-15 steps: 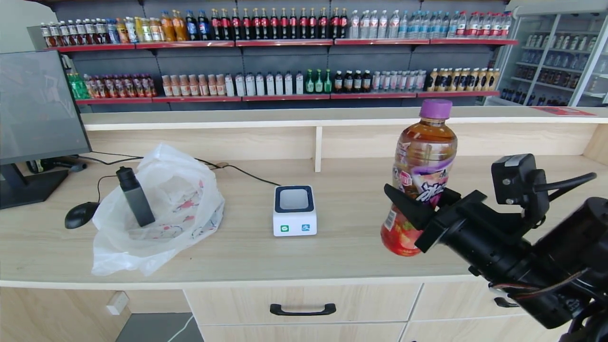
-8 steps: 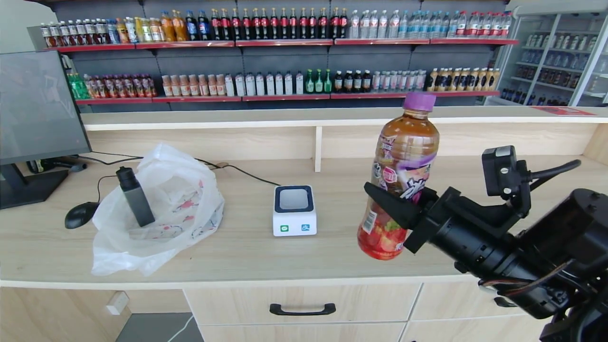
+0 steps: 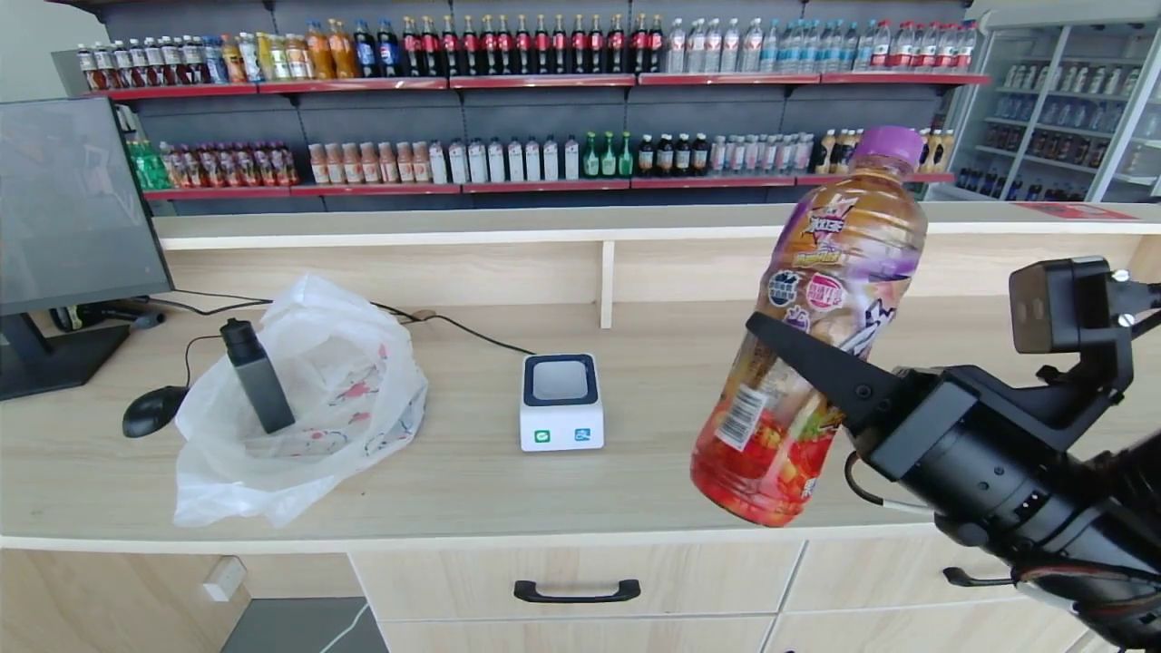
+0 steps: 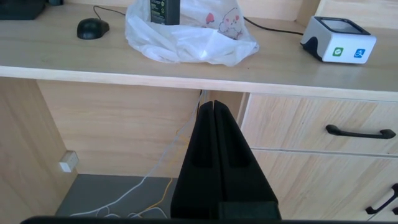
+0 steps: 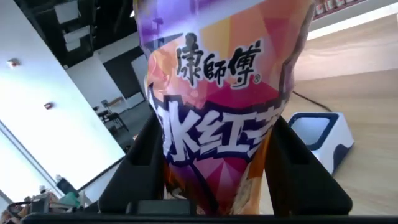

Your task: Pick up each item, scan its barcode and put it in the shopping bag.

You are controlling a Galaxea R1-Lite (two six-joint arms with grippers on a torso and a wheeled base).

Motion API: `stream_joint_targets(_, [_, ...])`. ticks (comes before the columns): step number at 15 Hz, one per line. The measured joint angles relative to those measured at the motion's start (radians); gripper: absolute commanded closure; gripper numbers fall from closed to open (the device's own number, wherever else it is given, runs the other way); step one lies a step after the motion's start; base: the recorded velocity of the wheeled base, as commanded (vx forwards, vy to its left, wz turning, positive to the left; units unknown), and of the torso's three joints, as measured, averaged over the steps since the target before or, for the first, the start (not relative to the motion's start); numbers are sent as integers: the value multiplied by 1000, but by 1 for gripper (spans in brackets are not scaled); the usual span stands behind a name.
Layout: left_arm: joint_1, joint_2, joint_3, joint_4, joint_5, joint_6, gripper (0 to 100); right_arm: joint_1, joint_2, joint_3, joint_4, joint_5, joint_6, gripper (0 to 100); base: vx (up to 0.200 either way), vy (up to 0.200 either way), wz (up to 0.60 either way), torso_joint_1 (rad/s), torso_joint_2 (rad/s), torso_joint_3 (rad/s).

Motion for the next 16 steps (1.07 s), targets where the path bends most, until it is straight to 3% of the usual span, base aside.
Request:
stream_joint_targets(5, [0, 0, 0, 0, 0, 0, 100, 142, -60, 13, 0, 37, 107, 100, 0, 0, 0, 0, 0, 0])
stream_joint_targets(8, [0, 0, 0, 0, 0, 0, 100, 150, -86, -4, 0, 38, 213, 100, 0, 0, 0, 0, 0, 0])
stream_joint_targets(16, [0, 0, 0, 0, 0, 0, 100, 166, -123, -23, 0, 38, 251, 100, 0, 0, 0, 0, 0, 0])
